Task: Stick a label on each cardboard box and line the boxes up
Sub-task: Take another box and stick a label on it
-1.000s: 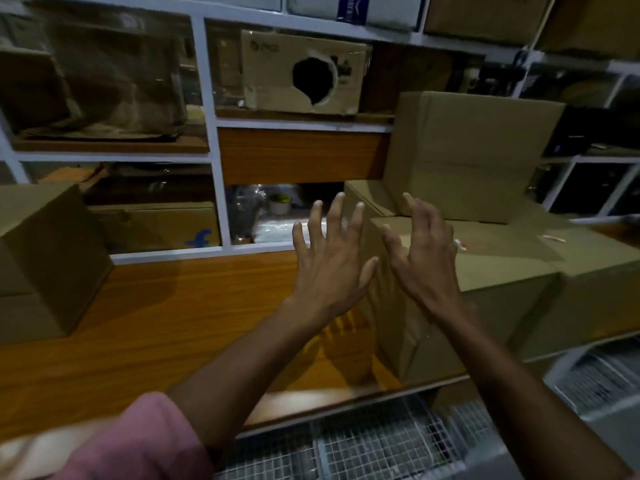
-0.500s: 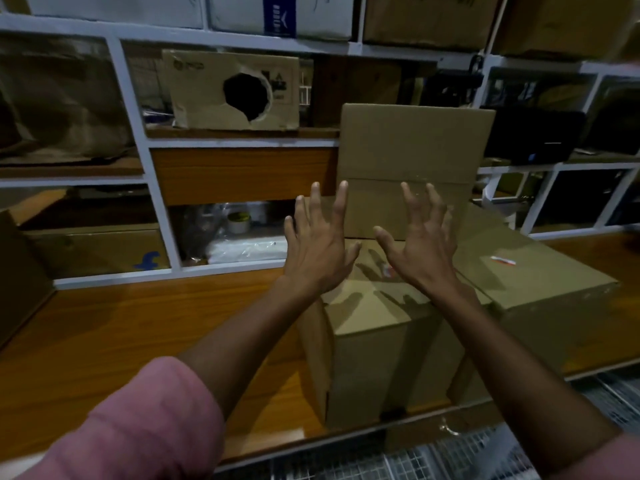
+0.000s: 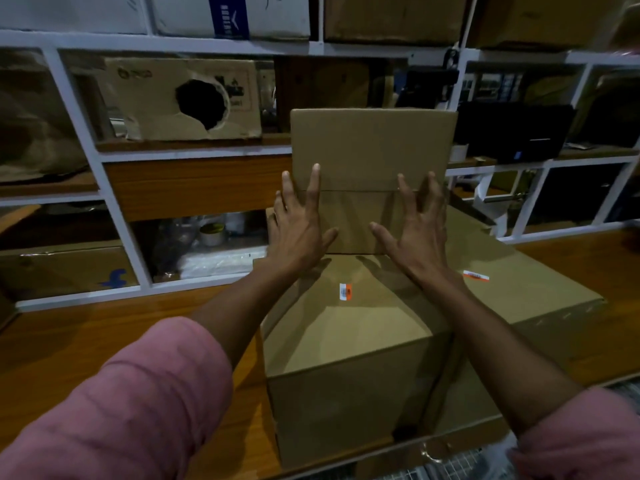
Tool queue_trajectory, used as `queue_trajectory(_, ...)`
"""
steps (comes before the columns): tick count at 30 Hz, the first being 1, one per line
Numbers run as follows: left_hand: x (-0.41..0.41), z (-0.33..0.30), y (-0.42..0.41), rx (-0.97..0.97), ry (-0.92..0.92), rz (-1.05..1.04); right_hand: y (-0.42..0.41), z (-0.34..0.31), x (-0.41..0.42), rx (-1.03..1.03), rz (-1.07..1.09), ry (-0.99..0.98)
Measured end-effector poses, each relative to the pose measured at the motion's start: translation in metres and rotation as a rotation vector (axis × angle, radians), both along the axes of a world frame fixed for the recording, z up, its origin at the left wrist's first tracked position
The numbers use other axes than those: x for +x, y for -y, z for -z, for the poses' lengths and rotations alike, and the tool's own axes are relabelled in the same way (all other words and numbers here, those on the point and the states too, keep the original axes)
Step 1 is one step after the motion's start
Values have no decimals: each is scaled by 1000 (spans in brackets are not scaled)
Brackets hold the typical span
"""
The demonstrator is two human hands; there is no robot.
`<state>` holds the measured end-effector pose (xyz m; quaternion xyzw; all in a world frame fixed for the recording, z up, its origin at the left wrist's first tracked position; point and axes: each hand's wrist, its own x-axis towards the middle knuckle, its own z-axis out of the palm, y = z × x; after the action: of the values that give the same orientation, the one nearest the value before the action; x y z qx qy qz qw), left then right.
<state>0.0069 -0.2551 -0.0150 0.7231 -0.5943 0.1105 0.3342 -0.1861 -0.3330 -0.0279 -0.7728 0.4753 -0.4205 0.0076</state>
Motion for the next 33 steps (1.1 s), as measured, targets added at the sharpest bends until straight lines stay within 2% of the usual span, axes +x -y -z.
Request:
queue_trajectory(5, -3, 1, 10, -109, -77, 71, -1, -1, 4, -50, 3, 24)
queue_trajectory(10, 8, 3, 1, -214, -107, -8, -16, -5, 26, -91, -29, 11)
queue_trajectory(16, 57, 4, -43, -248, -73, -101, -50, -6, 71, -108, -102, 0)
queue_trajectory(26, 169, 3, -177, -364, -25, -192, -167, -20, 185, -129, -257, -8)
queue_trajectory(33, 266, 39, -305, -259, -16, -252, -282, 27, 281, -70, -318, -50)
